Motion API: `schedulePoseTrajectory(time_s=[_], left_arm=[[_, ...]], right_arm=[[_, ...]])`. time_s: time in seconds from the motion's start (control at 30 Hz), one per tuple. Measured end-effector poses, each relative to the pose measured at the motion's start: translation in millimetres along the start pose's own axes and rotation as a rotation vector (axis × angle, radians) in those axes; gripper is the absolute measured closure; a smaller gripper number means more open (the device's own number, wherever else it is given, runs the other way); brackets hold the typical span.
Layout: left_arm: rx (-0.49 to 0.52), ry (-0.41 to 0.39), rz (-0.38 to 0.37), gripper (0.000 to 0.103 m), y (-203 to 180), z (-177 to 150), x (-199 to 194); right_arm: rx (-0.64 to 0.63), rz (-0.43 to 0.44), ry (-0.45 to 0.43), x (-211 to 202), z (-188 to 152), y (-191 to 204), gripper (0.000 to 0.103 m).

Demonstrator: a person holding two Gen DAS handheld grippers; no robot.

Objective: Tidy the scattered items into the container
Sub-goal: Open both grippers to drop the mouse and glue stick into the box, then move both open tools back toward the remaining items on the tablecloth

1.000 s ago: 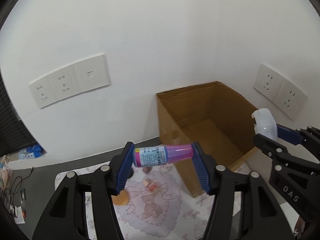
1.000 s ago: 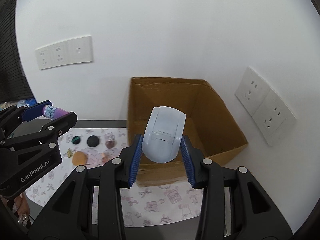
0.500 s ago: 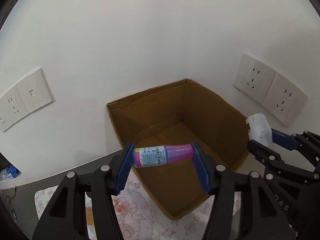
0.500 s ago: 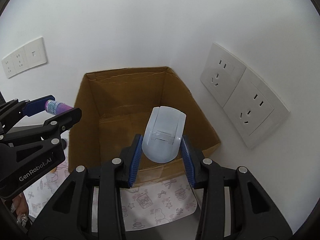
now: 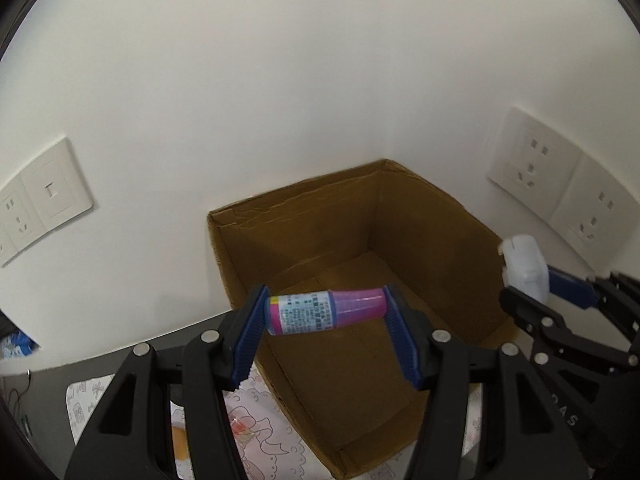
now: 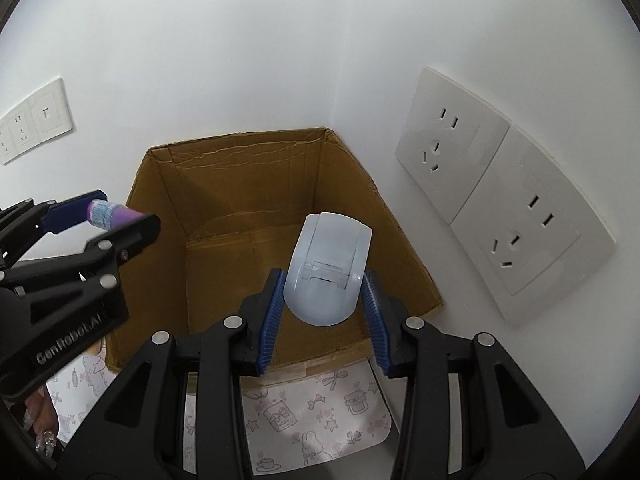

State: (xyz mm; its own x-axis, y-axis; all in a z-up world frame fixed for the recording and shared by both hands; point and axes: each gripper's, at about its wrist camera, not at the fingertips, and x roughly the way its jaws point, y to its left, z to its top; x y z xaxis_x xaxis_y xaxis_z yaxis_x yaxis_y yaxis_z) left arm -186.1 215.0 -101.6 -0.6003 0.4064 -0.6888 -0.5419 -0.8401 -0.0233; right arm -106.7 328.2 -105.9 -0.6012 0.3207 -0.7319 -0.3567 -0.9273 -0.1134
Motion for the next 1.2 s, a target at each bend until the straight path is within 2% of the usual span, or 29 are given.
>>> schedulePoseTrajectory(time_s=[0.03,0.1,0.13,0.17,0.2,0.23,0.43,0.63,0.73,0.8,0.97,1.2], left_arm=[[-0.004,0.011,0.011,0.045,1.8,0.8,2.9],[0.001,0.052,0.021,0.043,4.2,1.5,11.4],[0.001,0.074,0.029,0.037,5.3,0.7,15.1],[-0.001,0.105,0.042,0.033,6.2,0.1,19.7],[-0.003,0.125,0.053,0.025,6.9,-0.3,23.0],[-0.006,0.134,0.062,0.019,7.6,-0.7,25.4],[0.004,0.115,0.142,0.011,7.5,-1.1,21.6],[0.003,0.116,0.144,0.011,9.3,1.2,22.6],[0.006,0.114,0.149,0.011,8.5,0.6,22.7],[-0.002,0.105,0.143,0.010,8.6,0.7,20.6],[-0.008,0.102,0.147,0.001,10.6,-0.9,20.5],[-0.014,0.091,0.155,0.001,15.8,-2.1,12.9]], right_arm=[[0.009,0.005,0.001,1.7,0.2,-0.9,0.061],[0.030,0.011,-0.002,3.5,0.3,-3.1,0.037],[0.041,0.012,-0.013,2.9,0.4,-4.5,0.015],[0.046,0.010,-0.023,1.5,0.2,-5.3,0.004],[0.049,0.004,-0.034,0.4,0.6,-5.1,0.002],[0.049,-0.003,-0.041,0.0,0.9,-4.1,0.000],[0.065,0.002,-0.010,7.4,6.8,7.2,0.000],[0.090,-0.040,-0.015,4.4,5.4,8.5,0.000],[0.044,0.009,0.004,5.6,8.3,5.9,0.000],[0.040,0.015,0.007,6.3,9.8,3.4,0.000],[0.043,0.024,0.006,11.7,14.6,-0.8,0.000],[0.037,0.032,-0.001,8.2,16.7,-5.2,0.000]])
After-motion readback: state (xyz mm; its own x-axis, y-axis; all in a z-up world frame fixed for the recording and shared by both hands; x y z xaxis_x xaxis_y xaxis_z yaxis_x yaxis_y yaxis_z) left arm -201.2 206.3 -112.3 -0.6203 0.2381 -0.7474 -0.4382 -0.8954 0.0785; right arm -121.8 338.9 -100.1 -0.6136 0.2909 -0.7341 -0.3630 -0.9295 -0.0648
